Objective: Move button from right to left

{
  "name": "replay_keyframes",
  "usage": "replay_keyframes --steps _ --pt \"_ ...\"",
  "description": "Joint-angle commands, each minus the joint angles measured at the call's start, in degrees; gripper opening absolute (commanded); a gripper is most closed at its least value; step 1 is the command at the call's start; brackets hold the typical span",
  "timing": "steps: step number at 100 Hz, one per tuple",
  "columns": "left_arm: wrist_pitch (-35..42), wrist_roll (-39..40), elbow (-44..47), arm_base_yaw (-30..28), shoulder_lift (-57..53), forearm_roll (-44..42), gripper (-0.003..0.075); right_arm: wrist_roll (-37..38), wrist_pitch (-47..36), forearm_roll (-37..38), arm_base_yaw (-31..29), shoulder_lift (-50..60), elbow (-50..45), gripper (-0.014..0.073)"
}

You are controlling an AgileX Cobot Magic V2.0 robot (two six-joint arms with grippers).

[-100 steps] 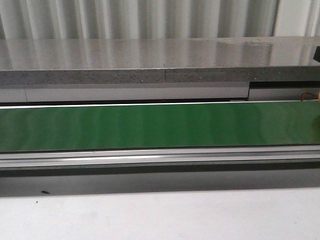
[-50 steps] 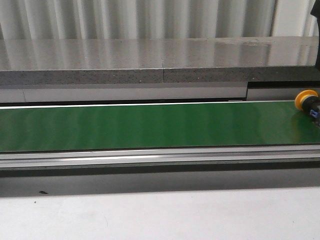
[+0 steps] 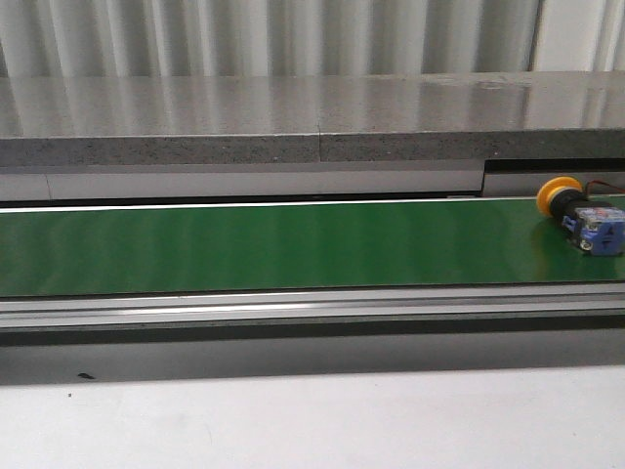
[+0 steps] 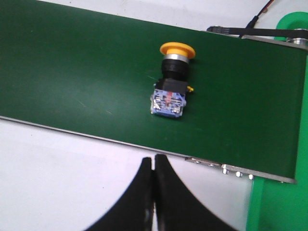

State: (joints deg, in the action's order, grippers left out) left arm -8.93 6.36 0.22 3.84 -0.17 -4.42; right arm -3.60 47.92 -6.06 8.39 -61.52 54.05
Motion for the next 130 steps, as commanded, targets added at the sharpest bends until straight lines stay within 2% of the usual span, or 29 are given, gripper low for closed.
replay_keyframes --steps 1,61,75,111,130 --pt "4.3 0.5 2.1 -0.1 -1.9 0.0 -0.0021 -0.5 -4.2 0.8 0.0 5.9 -2.0 -0.0068" --pt "4.3 0.5 2.1 -0.1 -1.9 0.0 -0.0021 -0.5 -20.1 1.2 0.0 43.0 -26.0 -0.0068" --pt "4.3 0.5 2.1 -0.1 -1.9 0.0 -0.0021 -0.5 -21.7 1.2 0.0 49.6 -29.7 -0.0068" --pt "4.8 0.5 2.1 -0.1 -1.9 0.0 -0.0021 -0.5 -20.7 1.2 0.0 53.0 -31.1 -0.0068" --pt "11.3 0.5 1.7 -0.1 -1.9 -0.3 -0.0021 -0.5 -20.7 1.2 0.0 53.0 -31.1 -0.0068"
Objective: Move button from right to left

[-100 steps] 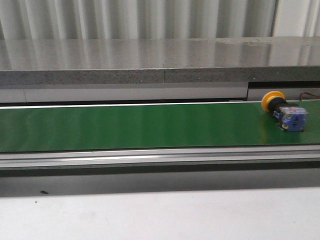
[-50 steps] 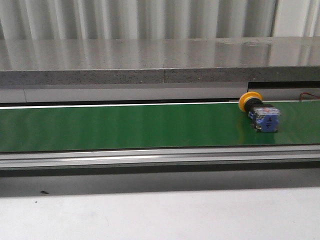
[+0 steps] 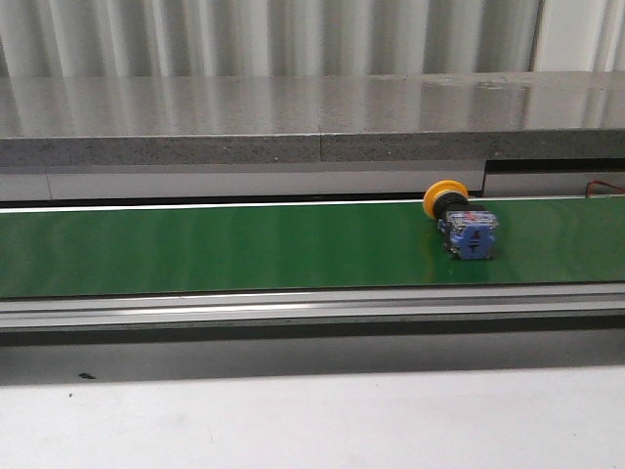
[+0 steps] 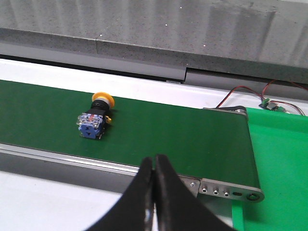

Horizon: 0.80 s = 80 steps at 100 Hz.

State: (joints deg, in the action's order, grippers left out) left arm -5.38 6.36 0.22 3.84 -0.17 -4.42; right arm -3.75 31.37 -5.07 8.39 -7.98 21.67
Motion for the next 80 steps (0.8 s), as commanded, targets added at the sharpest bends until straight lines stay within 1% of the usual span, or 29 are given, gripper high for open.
replay_keyframes --steps 1,12,25,37,63,74,80 --pt "7.8 0.5 1.7 -0.1 -1.9 -0.4 -0.0021 -0.4 -4.1 0.2 0.0 -0.5 1.3 -0.0068" --pt "5.4 0.5 -1.0 -0.1 -1.9 -2.1 -0.0021 -0.4 -4.1 0.2 0.0 -0.5 1.3 -0.0068" --pt "-2.0 0.5 -6.7 -0.1 -1.1 -2.1 -0.0021 -0.4 -4.1 0.2 0.0 -0.5 1.3 -0.0068" --pt "-6.9 0.5 -11.7 -0.1 2.1 -2.1 -0.0021 -0.4 -4.1 0.2 0.0 -0.5 1.3 -0.0068" --pt "-16.1 0.5 -21.5 0.0 15.3 2.6 -0.002 -0.4 -4.1 0.2 0.0 -0.5 1.3 -0.0068" --pt "-18.4 0.5 -24.8 0.0 21.3 2.6 -0.0019 -0.4 -4.1 0.2 0.0 -0.5 1.3 -0.0068" --pt "-19.3 0.5 -26.3 0.0 24.8 2.6 0.0006 -0.4 -4.1 0.2 0.0 -0.5 1.3 -0.0068"
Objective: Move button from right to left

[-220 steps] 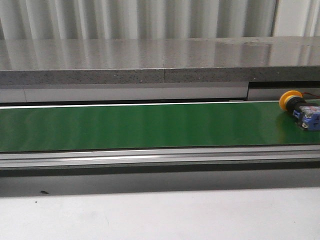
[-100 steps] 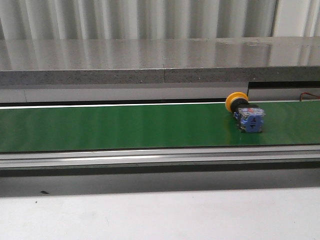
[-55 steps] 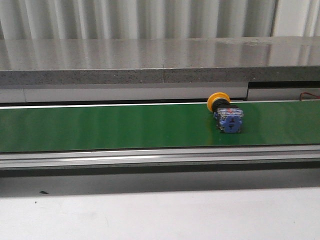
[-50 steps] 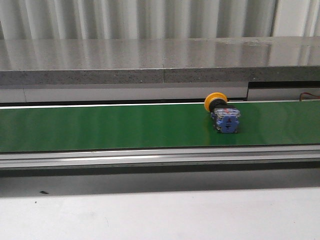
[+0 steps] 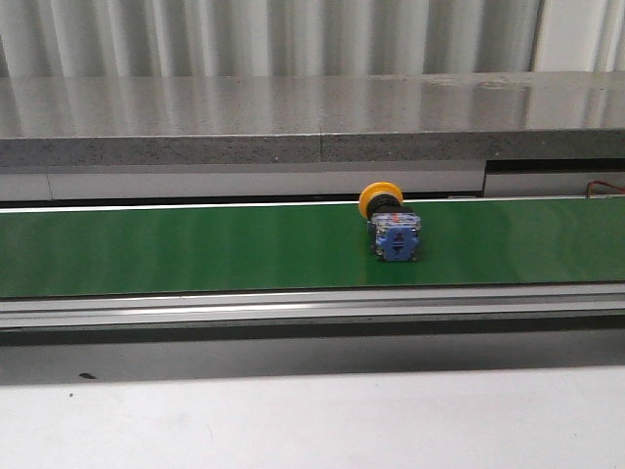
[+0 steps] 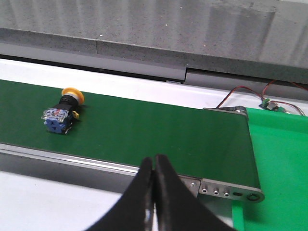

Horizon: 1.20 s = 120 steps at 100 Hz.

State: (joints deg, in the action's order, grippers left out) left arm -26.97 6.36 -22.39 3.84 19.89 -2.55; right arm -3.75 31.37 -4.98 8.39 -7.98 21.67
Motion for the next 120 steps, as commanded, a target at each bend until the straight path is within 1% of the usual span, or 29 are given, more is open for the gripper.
replay_keyframes --steps 1,6,8,11,13,18,20,21,23,25,30,34,43,59,71,80,94,104,111,120 --pt "1.9 0.5 -4.1 0.0 5.2 0.7 0.0012 -0.4 -4.1 0.1 0.0 -0.5 1.3 -0.0068" --pt "0.2 0.5 -5.6 0.0 7.9 0.7 0.0083 -0.4 -4.1 0.1 0.0 -0.5 1.3 -0.0068" --pt "-0.6 0.5 -6.3 0.0 9.0 0.7 0.0125 -0.4 -4.1 0.1 0.0 -0.5 1.3 -0.0068" --pt "-1.5 0.5 -7.1 0.0 10.8 0.7 0.0207 -0.4 -4.1 0.1 0.0 -0.5 1.3 -0.0068" --pt "-2.0 0.5 -7.8 0.0 11.5 0.7 0.0244 -0.4 -4.1 0.1 0.0 -0.5 1.3 -0.0068" --pt "-2.9 0.5 -9.1 0.0 14.1 1.0 0.0399 -0.4 -4.1 0.1 0.0 -0.5 1.3 -0.0068" --pt "-3.2 0.5 -9.7 0.0 14.7 1.2 0.0435 -0.4 -4.1 0.1 0.0 -0.5 1.3 -0.0068" --pt "-3.3 0.5 -9.9 0.0 15.3 1.2 0.047 -0.4 -4.1 0.1 0.0 -0.5 1.3 -0.0068" --pt "-3.8 0.5 -10.4 0.0 16.2 1.5 0.0514 -0.4 -4.1 0.1 0.0 -0.5 1.3 -0.0068" --pt "-4.5 0.5 -11.0 0.0 17.1 1.7 0.055 -0.4 -4.1 0.1 0.0 -0.5 1.3 -0.0068" --pt "-6.0 0.5 -12.3 0.0 18.9 2.0 0.0599 -0.4 -4.1 0.1 0.0 -0.5 1.3 -0.0068" --pt "-6.2 0.5 -12.9 0.0 20.2 2.0 0.0604 -0.4 -4.1 0.1 0.0 -0.5 1.3 -0.0068" --pt "-4.2 0.5 -13.3 0.0 22.1 2.1 0.0592 -0.4 -4.1 0.1 0.0 -0.5 1.3 -0.0068" --pt "-4.1 0.5 -14.2 0.0 24.1 4.7 0.0557 -0.4 -4.1 0.1 0.0 -0.5 1.3 -0.0068" --pt "-9.4 0.5 -18.5 0.1 26.9 4.7 0.0545 -0.4 -4.1 0.1 0.0 -0.5 1.3 -0.0068" --pt "-14.0 0.5 -22.4 0.4 30.3 6.5 0.0545 -0.4 -4.1 0.1 0.0 -0.5 1.3 -0.0068" --pt "-19.4 1.0 -27.8 3.3 36.4 8.8 0.0545 -0.4 -4.1 0.1 0.0 -0.5 1.3 -0.0068" --pt "-23.0 1.3 -31.4 6.7 41.4 11.1 0.0545 -0.4 -4.1 0.1 0.0 -0.5 1.3 -0.0068" --pt "-24.2 1.6 -33.6 9.1 45.0 12.6 0.0545 -0.4 -4.1 0.1 0.0 -0.5 1.3 -0.0068" --pt "-25.0 4.3 -36.8 12.3 49.6 12.6 0.0545 -0.4 -4.1 0.1 0.0 -0.5 1.3 -0.0068"
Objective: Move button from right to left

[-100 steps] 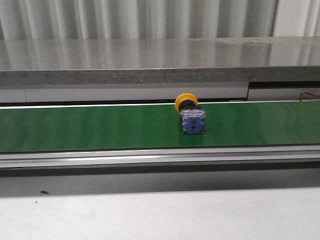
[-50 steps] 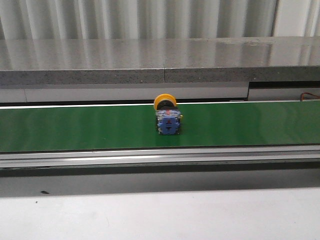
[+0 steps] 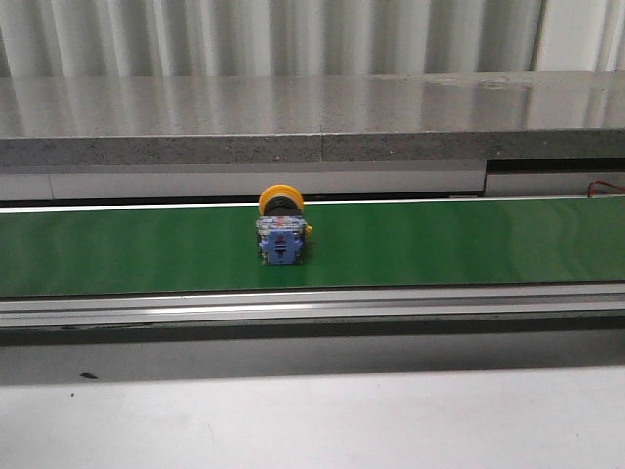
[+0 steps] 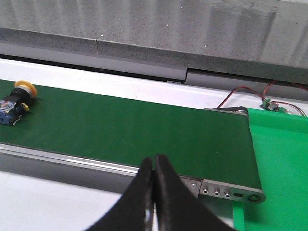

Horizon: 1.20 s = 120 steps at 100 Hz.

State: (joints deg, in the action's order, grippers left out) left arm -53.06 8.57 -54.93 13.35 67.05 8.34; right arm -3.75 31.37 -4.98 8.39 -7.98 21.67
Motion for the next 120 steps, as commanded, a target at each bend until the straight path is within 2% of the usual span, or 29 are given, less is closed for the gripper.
replay_keyframes --steps 1,28,42,68,98,105,110,115,120 --pt "1.1 2.1 -4.4 3.0 3.2 1.7 0.0545 -0.4 -4.1 0.1 0.0 -0.5 1.3 -0.0068" --pt "-1.5 7.1 -16.3 12.8 16.7 2.8 0.0545 -0.4 -4.1 0.1 0.0 -0.5 1.3 -0.0068" --pt "-1.7 11.4 -21.5 15.9 22.9 2.1 0.0545 -0.4 -4.1 0.1 0.0 -0.5 1.3 -0.0068" --pt "-2.7 16.0 -26.9 16.8 31.4 0.0 0.0545 -0.4 -4.1 0.1 0.0 -0.5 1.3 -0.0068" --pt "-2.3 18.7 -27.5 16.8 37.4 -5.5 0.0538 -0.4 -4.1 0.1 0.0 -0.5 1.3 -0.0068" --pt "-1.9 20.3 -27.5 16.8 37.5 -7.0 0.0454 -0.4 -4.1 0.1 0.0 -0.5 1.3 -0.0068" --pt "-1.9 21.3 -27.6 16.8 37.5 -8.0 0.0328 -0.4 -4.1 0.1 0.0 -0.5 1.3 -0.0068" --pt "-2.2 21.3 -27.8 16.8 37.5 -8.3 0.0158 -0.4 -4.1 0.1 0.0 -0.5 1.3 -0.0068" --pt "-2.7 21.3 -28.1 16.8 37.5 -8.8 0.0021 -0.4 -4.1 0.1 0.0 -0.5 1.3 -0.0068"
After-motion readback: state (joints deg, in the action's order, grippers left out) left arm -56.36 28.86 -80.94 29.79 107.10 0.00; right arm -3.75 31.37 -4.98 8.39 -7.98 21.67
